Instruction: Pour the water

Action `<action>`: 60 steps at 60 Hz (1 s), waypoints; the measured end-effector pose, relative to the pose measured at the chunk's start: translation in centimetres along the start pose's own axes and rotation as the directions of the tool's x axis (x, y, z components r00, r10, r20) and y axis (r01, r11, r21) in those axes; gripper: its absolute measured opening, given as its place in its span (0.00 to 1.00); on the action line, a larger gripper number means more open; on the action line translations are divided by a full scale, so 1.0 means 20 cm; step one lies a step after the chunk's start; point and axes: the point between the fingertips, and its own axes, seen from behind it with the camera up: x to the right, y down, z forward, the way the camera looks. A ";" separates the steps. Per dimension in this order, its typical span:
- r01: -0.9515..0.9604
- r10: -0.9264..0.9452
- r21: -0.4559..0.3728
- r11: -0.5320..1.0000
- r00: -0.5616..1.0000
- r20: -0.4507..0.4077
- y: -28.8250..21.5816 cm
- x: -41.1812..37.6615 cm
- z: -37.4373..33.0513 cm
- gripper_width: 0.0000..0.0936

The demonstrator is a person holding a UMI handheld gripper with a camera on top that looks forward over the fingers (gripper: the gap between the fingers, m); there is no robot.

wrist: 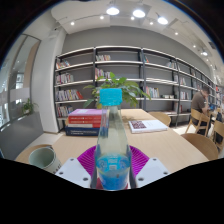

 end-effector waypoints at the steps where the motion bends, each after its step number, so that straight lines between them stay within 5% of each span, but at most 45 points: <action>1: -0.003 0.003 0.004 1.000 1.000 -0.001 0.01 -0.02 0.05 0.49; 7: -0.023 0.023 -0.019 1.000 1.000 -0.007 0.04 -0.03 0.11 0.59; 14: -0.068 0.065 -0.113 0.991 0.997 -0.032 0.10 0.01 0.02 0.84; 35: -0.024 -0.001 -0.318 0.948 0.997 -0.078 0.36 -0.09 -0.57 0.86; 60: -0.005 -0.003 -0.215 0.977 0.999 -0.035 -0.26 -0.42 -0.93 0.87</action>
